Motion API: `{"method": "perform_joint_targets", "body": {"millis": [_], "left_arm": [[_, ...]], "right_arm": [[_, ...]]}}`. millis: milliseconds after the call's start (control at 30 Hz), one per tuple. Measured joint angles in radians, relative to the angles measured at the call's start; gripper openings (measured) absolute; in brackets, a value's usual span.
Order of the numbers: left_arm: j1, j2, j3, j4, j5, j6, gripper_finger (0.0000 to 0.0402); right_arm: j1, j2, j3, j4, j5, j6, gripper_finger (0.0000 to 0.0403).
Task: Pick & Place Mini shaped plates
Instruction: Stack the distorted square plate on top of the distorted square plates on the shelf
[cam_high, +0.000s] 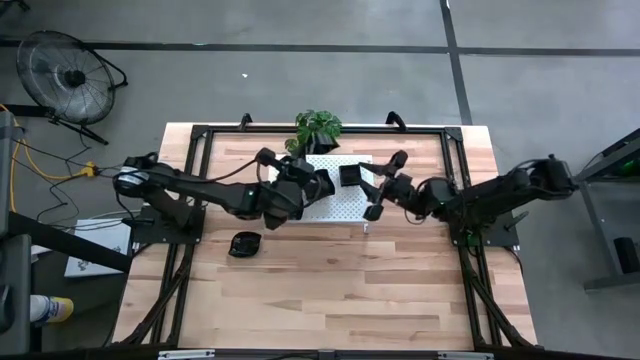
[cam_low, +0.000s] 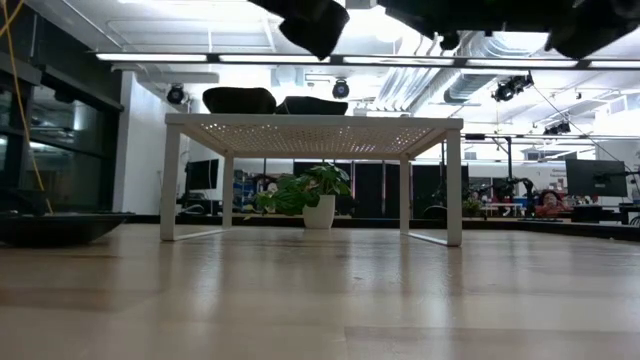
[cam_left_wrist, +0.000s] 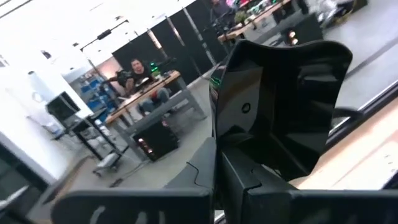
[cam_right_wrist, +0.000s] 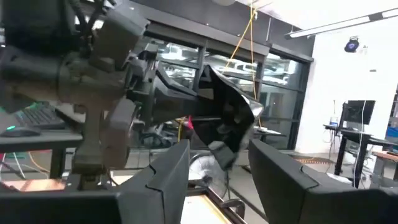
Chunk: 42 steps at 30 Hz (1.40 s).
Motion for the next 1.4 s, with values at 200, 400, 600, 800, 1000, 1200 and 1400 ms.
{"method": "perform_joint_targets", "body": {"millis": [200, 400, 600, 800, 1000, 1200, 1400], "left_arm": [[0.005, 0.026, 0.000, 0.095, 0.063, 0.045, 0.0000], [0.003, 0.034, 0.000, 0.166, 0.077, 0.132, 0.0000], [0.003, 0.035, 0.000, 0.167, 0.109, 0.151, 0.0000], [0.003, 0.035, 0.000, 0.168, 0.143, 0.156, 0.0000], [0.004, 0.035, 0.000, 0.169, 0.165, 0.158, 0.0000], [0.004, 0.035, 0.000, 0.170, 0.168, 0.158, 0.0000], [0.004, 0.035, 0.000, 0.171, 0.168, 0.158, 0.0000]], "right_arm": [[-0.033, 0.094, 0.081, 0.018, 0.050, 0.113, 0.0161], [-0.078, 0.155, 0.109, 0.024, 0.023, 0.220, 0.0161], [-0.087, 0.161, 0.110, 0.086, -0.005, 0.239, 0.0161], [-0.098, 0.161, 0.109, 0.083, -0.017, 0.241, 0.0161], [-0.111, 0.161, 0.110, 0.090, -0.032, 0.266, 0.0161], [-0.111, 0.161, 0.110, 0.088, -0.031, 0.267, 0.0161], [-0.111, 0.161, 0.110, 0.081, -0.031, 0.266, 0.0161]]}}
